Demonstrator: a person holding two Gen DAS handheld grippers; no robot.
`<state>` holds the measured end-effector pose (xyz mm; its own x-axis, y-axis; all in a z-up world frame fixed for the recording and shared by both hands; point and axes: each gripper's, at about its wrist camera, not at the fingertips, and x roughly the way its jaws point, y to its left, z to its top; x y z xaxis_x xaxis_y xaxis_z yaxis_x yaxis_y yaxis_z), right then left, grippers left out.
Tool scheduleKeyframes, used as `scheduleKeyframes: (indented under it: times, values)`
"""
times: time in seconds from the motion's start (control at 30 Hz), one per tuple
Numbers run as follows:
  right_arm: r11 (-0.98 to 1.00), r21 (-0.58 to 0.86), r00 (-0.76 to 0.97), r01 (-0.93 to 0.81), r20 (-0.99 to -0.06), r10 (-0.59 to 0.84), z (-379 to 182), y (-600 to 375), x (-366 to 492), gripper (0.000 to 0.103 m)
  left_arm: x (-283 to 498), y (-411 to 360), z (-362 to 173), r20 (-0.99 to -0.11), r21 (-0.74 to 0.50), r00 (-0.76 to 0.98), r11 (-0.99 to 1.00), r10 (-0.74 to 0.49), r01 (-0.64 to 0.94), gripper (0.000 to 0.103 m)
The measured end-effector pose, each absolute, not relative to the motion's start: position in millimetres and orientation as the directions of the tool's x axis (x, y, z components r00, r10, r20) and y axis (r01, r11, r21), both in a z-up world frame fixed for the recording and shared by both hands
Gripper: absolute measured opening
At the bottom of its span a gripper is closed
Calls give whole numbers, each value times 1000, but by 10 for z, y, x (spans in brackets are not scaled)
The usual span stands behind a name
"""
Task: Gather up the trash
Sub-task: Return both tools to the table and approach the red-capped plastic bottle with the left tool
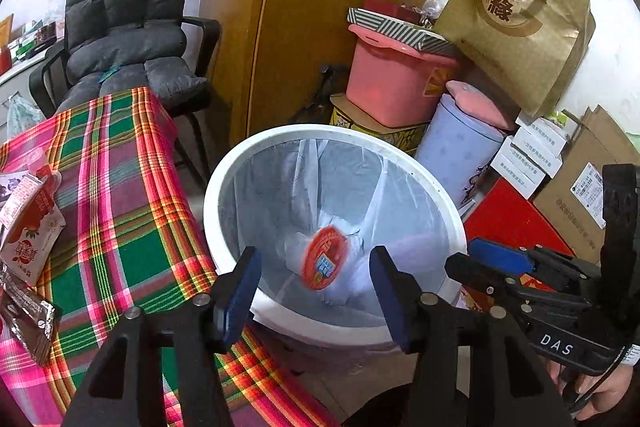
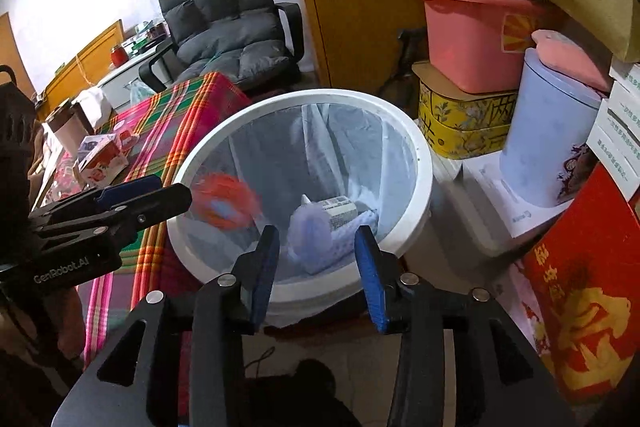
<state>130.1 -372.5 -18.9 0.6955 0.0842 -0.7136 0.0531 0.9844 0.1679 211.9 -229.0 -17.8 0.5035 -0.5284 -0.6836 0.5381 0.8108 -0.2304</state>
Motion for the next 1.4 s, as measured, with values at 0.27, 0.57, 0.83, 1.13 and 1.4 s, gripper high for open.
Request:
scheduleKeyframes:
  times: [0.27, 0.57, 0.83, 1.13, 1.4]
  values:
    - [982, 184, 719, 39, -687, 100, -110, -3687, 1225, 42, 2001, -2086, -83, -665, -225, 548, 836, -508, 501, 56]
    - [977, 207, 762, -49, -625, 171, 15, -3439, 1103, 46, 1758, -1667, -11, -653, -228, 602, 878, -459, 422, 56]
    - [966, 223, 742, -128, -625, 242, 47, -3122, 1056, 46, 1518, -1244, 21, -648, -205, 659, 921, -382, 332, 56]
    - [946, 227, 719, -233, -615, 325, 71, -2746, 979, 46, 1303, -779, -20, -661, -197, 686, 952, -304, 233, 56]
    - [937, 236, 705, -259, -617, 350, 77, -2501, 953, 46, 1133, -420, -40, -662, -203, 706, 967, -250, 153, 56]
